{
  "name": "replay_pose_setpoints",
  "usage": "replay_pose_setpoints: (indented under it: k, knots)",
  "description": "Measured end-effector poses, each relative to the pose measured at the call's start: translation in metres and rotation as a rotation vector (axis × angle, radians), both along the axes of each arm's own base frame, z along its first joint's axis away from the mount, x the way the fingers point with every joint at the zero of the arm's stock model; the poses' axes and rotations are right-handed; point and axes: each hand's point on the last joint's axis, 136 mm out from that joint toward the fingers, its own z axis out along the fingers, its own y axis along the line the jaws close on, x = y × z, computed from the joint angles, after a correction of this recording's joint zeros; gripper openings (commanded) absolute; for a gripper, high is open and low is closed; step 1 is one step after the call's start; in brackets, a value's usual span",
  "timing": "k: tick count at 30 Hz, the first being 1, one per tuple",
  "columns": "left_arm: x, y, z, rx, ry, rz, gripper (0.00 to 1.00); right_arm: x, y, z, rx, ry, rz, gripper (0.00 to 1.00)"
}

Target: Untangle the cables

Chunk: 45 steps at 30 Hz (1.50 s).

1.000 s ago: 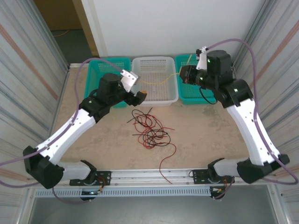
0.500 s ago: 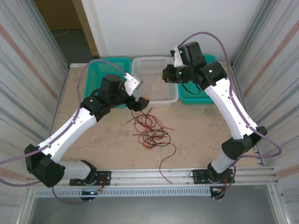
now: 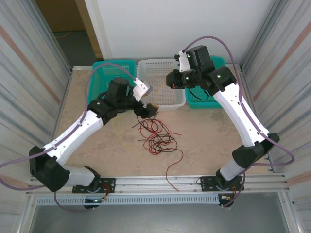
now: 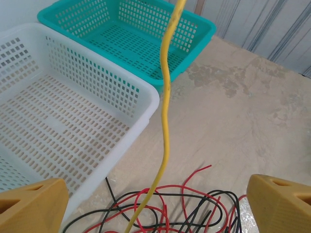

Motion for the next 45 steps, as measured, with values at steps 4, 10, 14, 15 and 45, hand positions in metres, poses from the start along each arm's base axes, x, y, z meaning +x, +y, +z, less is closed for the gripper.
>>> replay_pose_setpoints:
  k: [4,10,14,15,45]
  knots:
    - [0.003,-0.006,-0.011,0.074,0.014,0.008,0.92,0.004,-0.01,0.002,0.015,-0.011,-0.023,0.09]
    - [0.005,-0.006,-0.017,0.111,0.035,0.035,0.93,0.003,-0.024,-0.001,0.044,0.011,-0.051,0.09]
    - [0.005,-0.005,-0.018,0.11,0.043,0.046,0.94,0.001,-0.02,0.002,0.063,0.011,-0.034,0.09]
    - [0.005,-0.005,-0.019,0.111,0.045,0.047,0.95,0.0,-0.019,0.004,0.068,0.01,-0.029,0.09]
    - [0.01,-0.02,-0.024,0.115,0.072,-0.012,0.75,-0.022,0.008,0.008,0.191,0.062,0.126,0.1]
